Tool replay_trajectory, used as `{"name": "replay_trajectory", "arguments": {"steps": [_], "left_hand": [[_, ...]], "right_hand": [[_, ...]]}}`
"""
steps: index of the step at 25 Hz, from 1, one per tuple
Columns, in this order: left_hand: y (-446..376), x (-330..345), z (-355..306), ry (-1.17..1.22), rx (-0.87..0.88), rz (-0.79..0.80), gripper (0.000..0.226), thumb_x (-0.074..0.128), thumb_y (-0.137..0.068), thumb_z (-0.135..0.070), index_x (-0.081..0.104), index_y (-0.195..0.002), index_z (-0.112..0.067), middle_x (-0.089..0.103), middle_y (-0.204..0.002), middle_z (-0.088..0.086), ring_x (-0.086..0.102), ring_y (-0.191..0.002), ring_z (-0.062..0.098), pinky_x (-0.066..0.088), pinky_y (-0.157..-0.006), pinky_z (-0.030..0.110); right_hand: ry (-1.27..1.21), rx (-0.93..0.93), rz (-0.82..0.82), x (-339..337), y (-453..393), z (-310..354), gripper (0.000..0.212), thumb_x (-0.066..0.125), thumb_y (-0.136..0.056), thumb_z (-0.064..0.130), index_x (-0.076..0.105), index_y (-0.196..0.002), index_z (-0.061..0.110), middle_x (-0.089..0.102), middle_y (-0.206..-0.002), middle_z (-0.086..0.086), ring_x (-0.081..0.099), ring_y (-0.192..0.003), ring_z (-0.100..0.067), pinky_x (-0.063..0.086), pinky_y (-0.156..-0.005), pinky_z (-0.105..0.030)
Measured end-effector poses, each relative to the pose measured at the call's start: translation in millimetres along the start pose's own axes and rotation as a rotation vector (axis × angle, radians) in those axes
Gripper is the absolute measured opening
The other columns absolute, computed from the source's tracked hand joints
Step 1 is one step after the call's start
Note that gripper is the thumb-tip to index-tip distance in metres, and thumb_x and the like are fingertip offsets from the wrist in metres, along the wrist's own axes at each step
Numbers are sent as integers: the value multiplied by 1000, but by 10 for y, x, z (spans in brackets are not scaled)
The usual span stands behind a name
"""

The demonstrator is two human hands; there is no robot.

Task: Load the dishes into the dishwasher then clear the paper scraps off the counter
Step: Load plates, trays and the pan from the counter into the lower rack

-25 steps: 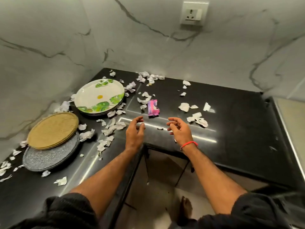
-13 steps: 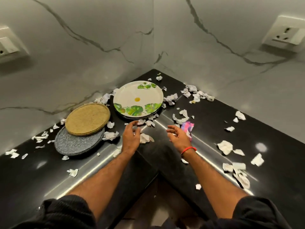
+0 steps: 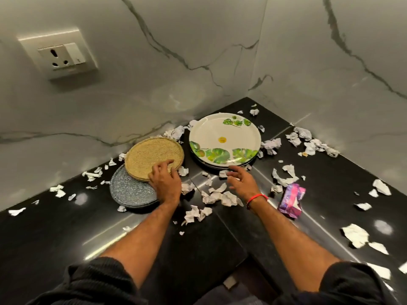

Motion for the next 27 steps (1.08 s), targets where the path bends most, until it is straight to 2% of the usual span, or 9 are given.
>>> {"name": "replay_trajectory", "arguments": {"steps": [3, 7, 9, 12, 16, 20, 22, 24, 27], "left_hand": [[-330, -235, 404, -178, -192, -113, 40, 67, -89, -37, 55, -126, -28, 43, -135, 8, 41, -118, 32, 33, -95, 44], [-565, -394, 618, -162, -479, 54, 75, 74, -86, -35, 32, -146, -18, 35, -143, 21, 42, -124, 38, 33, -102, 46], [-633, -381, 605, -11, -535, 89, 79, 72, -88, -16, 25, -151, -18, 33, -145, 25, 44, -126, 40, 39, -100, 46], [-715, -412, 682, 301, -617, 32, 69, 61, -88, 1, 30, -147, -19, 42, -139, 20, 58, -114, 37, 54, -92, 43], [-650, -615, 890, 343, -594, -33, 52, 56, -91, -8, 46, -141, -13, 61, -131, 18, 60, -117, 35, 51, -99, 41], [-497, -793, 996, 356, -390, -71, 56, 49, -87, -22, 52, -143, -16, 62, -133, 12, 57, -123, 29, 45, -108, 42], [-306, -825, 871, 414, -294, 30, 49, 47, -93, -16, 56, -141, -15, 65, -124, 4, 61, -106, 18, 49, -96, 33], [-57, -797, 619, 538, -293, 261, 42, 46, -99, -11, 58, -139, -17, 68, -108, 1, 58, -82, 11, 49, -75, 30], [287, -540, 215, 657, -297, 622, 38, 45, -101, -4, 62, -133, -13, 69, -115, 4, 61, -92, 13, 51, -80, 27]], "right_hand": [[50, -38, 56, 393, -41, 98, 33, 58, -93, 7, 59, -121, 25, 67, -113, -5, 65, -96, -22, 56, -83, -41], [107, -64, 96, 667, 16, 148, 35, 59, -92, 8, 60, -124, 24, 68, -113, -1, 67, -99, -22, 58, -85, -39], [105, -65, 83, 675, 66, 148, 33, 59, -93, 8, 60, -121, 25, 69, -111, -1, 67, -99, -22, 58, -84, -39], [63, -67, 32, 625, 208, 167, 32, 57, -94, 6, 60, -120, 24, 69, -110, -3, 67, -92, -19, 57, -79, -33], [32, -79, -23, 562, 449, 132, 29, 58, -94, 6, 61, -114, 28, 71, -108, -7, 69, -83, -13, 57, -76, -31], [-49, -95, -69, 530, 748, 61, 30, 57, -96, 8, 61, -115, 31, 69, -110, -12, 70, -84, -18, 60, -75, -34], [-110, -87, -104, 496, 899, 28, 32, 58, -98, 15, 57, -128, 25, 67, -113, -9, 71, -87, -19, 59, -72, -32], [-203, -48, -158, 393, 1051, -9, 38, 58, -98, 23, 50, -136, 22, 68, -114, -6, 71, -91, -22, 60, -71, -37], [-330, 37, -316, 80, 1344, -141, 33, 60, -97, 31, 58, -128, 19, 70, -110, -8, 69, -89, -23, 59, -72, -42]]}}
Point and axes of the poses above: each hand's wrist, its own y-axis away from the middle knuckle, its own x-axis out of the palm, z = x × y, the point moved 1 cm from there along -y, towards the middle knuckle
